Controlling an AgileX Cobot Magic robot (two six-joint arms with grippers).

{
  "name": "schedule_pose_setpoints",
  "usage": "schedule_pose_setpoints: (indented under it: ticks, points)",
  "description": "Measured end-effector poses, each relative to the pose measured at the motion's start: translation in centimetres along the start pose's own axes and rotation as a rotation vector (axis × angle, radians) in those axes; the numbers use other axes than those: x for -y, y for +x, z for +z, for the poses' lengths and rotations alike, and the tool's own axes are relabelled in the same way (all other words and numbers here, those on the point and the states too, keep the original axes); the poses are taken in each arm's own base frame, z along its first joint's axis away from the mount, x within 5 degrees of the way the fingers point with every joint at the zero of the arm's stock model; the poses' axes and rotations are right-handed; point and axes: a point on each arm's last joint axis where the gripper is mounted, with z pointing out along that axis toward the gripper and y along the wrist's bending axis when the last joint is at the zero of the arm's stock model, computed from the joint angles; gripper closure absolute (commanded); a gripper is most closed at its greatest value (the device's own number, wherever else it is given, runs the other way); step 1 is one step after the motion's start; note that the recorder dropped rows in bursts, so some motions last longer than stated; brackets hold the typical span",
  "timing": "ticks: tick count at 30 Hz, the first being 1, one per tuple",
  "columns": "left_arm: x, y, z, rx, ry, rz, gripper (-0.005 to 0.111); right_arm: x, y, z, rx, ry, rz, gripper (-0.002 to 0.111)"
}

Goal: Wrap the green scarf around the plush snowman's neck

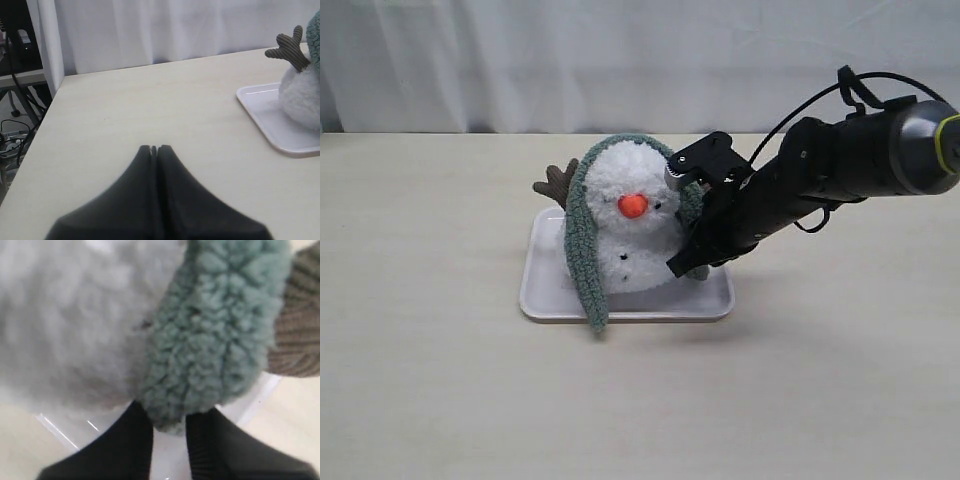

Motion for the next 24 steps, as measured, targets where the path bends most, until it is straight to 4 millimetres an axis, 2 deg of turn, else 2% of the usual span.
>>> schedule_pose_setpoints:
  ticks: [9, 12, 20, 24]
  points:
    - [0.0, 0.0, 0.0, 0.000, 0.000, 0.000, 0.107, -0.4, 0.2, -0.7, -0.038, -0.037, -0.002, 0.104]
    - [0.0, 0.0, 0.0, 0.000, 0.000, 0.000, 0.107, -0.6, -0.1, -1.9, -0.038, -0.051, -0.005, 0.104]
    - [0.0, 0.0, 0.0, 0.000, 0.000, 0.000, 0.107, -1.2, -1.3, -6.7, 0.021, -0.060, -0.013, 0.104]
    - [0.0, 0.0, 0.0, 0.000, 0.000, 0.000, 0.107, -1.3, -1.4, -7.5, 0.030, -0.062, 0.014, 0.104]
